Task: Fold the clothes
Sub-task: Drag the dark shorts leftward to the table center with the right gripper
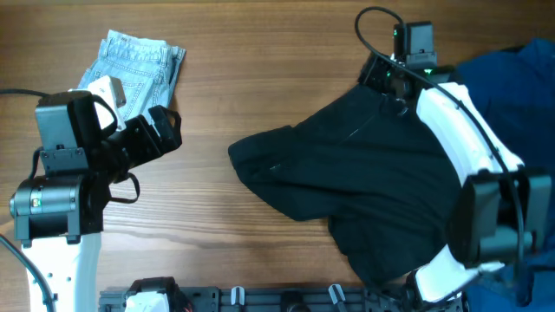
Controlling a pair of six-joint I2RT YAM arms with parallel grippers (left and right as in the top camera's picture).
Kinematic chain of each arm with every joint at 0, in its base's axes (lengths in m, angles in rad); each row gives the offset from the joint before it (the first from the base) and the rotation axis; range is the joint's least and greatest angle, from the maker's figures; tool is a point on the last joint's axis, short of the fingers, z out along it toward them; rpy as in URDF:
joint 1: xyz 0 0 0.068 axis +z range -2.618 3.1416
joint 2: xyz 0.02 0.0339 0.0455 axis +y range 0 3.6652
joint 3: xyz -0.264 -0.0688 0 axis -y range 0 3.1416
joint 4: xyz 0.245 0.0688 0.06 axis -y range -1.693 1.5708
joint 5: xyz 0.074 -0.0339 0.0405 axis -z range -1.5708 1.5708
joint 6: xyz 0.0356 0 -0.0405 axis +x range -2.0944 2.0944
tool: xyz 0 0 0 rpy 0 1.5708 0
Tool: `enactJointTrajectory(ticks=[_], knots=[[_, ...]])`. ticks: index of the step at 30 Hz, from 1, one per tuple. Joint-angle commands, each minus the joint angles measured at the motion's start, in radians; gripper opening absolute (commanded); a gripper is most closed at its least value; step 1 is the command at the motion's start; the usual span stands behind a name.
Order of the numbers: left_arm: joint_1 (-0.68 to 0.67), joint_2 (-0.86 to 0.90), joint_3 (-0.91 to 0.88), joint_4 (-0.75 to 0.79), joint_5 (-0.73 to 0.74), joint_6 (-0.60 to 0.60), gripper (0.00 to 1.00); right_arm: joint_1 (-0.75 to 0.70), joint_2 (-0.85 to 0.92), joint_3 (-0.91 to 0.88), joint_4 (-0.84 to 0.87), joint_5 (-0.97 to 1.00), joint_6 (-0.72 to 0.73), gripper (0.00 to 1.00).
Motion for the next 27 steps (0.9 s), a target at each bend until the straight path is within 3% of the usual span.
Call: enactJointTrajectory(ticks=[1,8,12,14,15,16,23,25,27], knots=[[-0.001,0.002,0.015,0.002,-0.013,0.016,1.0,-0.002,0.13,0.012,0.034,0.056,0.058,0.71],[-0.001,0.003,0.015,-0.018,-0.013,0.016,1.0,-0.001,0.272,0.012,0.08,0.047,0.14,0.68],[-0.001,0.002,0.015,-0.023,-0.013,0.016,0.99,0.019,0.309,0.011,0.154,-0.053,0.142,0.37],[-0.001,0.002,0.015,-0.024,-0.013,0.016,1.0,0.037,0.323,0.011,0.229,-0.133,0.143,0.27],[-0.001,0.002,0.015,-0.023,-0.013,0.016,1.0,0.055,0.338,0.011,0.302,-0.207,0.143,0.11],[-0.001,0.002,0.015,-0.024,-0.013,0.016,1.0,0.07,0.346,0.011,0.36,-0.262,0.179,0.05],[-0.001,0.003,0.015,-0.033,-0.013,0.016,1.0,0.206,0.388,0.011,0.851,-0.446,0.434,0.04],[-0.001,0.003,0.015,-0.033,-0.013,0.016,1.0,0.278,0.388,0.017,0.958,-0.431,0.445,0.04],[-0.001,0.003,0.015,-0.033,-0.013,0.016,1.0,0.312,0.386,0.032,0.957,-0.426,0.411,0.04]])
